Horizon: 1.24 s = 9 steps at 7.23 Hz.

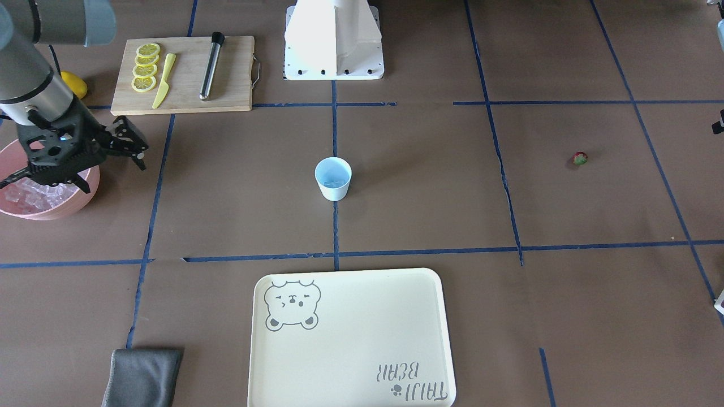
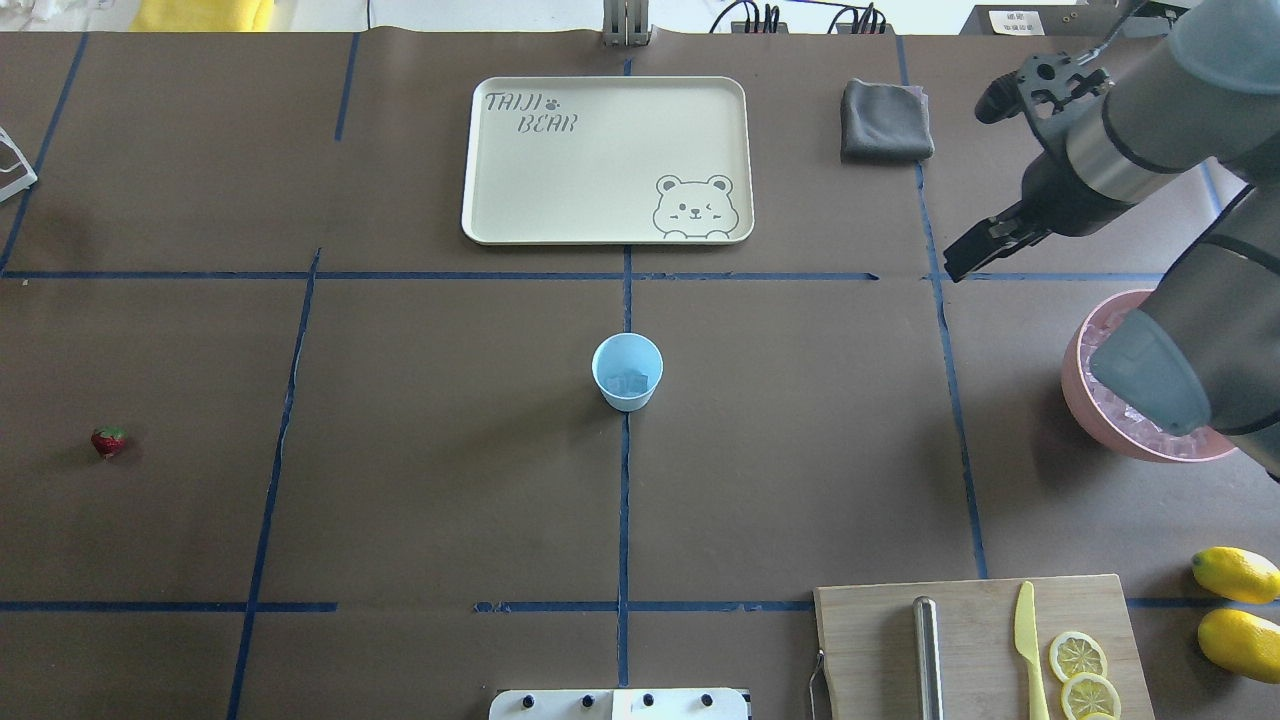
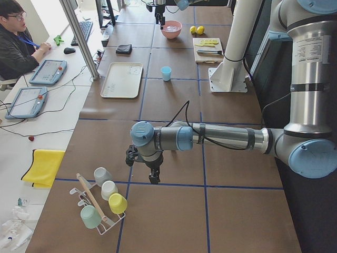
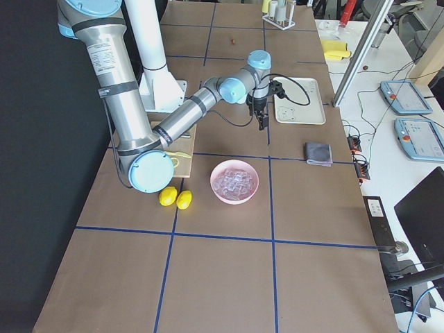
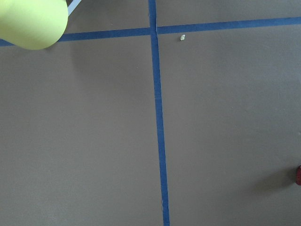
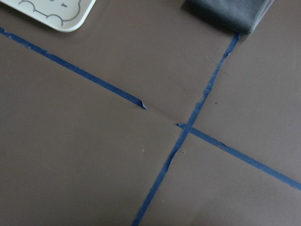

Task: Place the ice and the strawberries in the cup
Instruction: 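Move the right gripper back over the pink bowl of ice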

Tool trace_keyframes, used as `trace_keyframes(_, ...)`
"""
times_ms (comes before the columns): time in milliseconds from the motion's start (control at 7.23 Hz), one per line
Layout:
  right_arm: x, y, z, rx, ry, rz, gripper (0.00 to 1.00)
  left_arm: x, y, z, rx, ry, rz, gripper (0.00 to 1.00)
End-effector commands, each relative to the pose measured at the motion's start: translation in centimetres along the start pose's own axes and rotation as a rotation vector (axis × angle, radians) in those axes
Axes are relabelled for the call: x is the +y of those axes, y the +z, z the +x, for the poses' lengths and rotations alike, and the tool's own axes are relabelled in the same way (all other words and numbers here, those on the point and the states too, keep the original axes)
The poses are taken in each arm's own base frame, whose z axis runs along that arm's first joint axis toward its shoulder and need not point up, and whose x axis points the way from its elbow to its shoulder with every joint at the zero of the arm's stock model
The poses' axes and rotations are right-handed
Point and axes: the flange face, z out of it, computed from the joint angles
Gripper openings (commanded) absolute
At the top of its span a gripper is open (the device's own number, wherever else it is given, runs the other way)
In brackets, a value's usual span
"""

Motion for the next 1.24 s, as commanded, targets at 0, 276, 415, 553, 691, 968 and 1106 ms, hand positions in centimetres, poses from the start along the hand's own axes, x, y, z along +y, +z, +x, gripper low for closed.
trace_keyframes(0, 5.4, 0.0, 7.6, -0.02, -0.051, -0.022, 1.0, -0.1, -0.1, 0.0, 0.0, 0.001, 0.001, 1.0)
trace_keyframes(276, 9.7, 1.6, 10.7, -0.03, -0.03, -0.027, 1.0, -0.1, -0.1, 0.1, 0.0, 0.002, 0.002, 1.0)
trace_keyframes(415, 10.9, 2.3, 11.4, -0.028, -0.017, -0.04, 1.0, -0.1, -0.1, 0.1, 0.0, 0.002, 0.002, 1.0)
trace_keyframes(553, 11.6, 2.7, 11.8, -0.027, -0.005, -0.051, 1.0, -0.2, -0.1, 0.2, 0.001, 0.002, 0.001, 1.0)
trace_keyframes(691, 11.8, 3.2, 12.2, -0.023, 0.008, -0.063, 1.0, -0.1, -0.2, 0.2, 0.001, 0.002, 0.003, 1.0)
trace_keyframes(968, 11.7, 4.6, 13.2, -0.016, 0.022, -0.085, 1.0, -0.1, -0.2, 0.2, 0.001, 0.003, 0.004, 1.0)
trace_keyframes(1106, 11.6, 4.8, 13.4, -0.015, 0.025, -0.088, 1.0, -0.2, -0.2, 0.3, 0.001, 0.004, 0.003, 1.0)
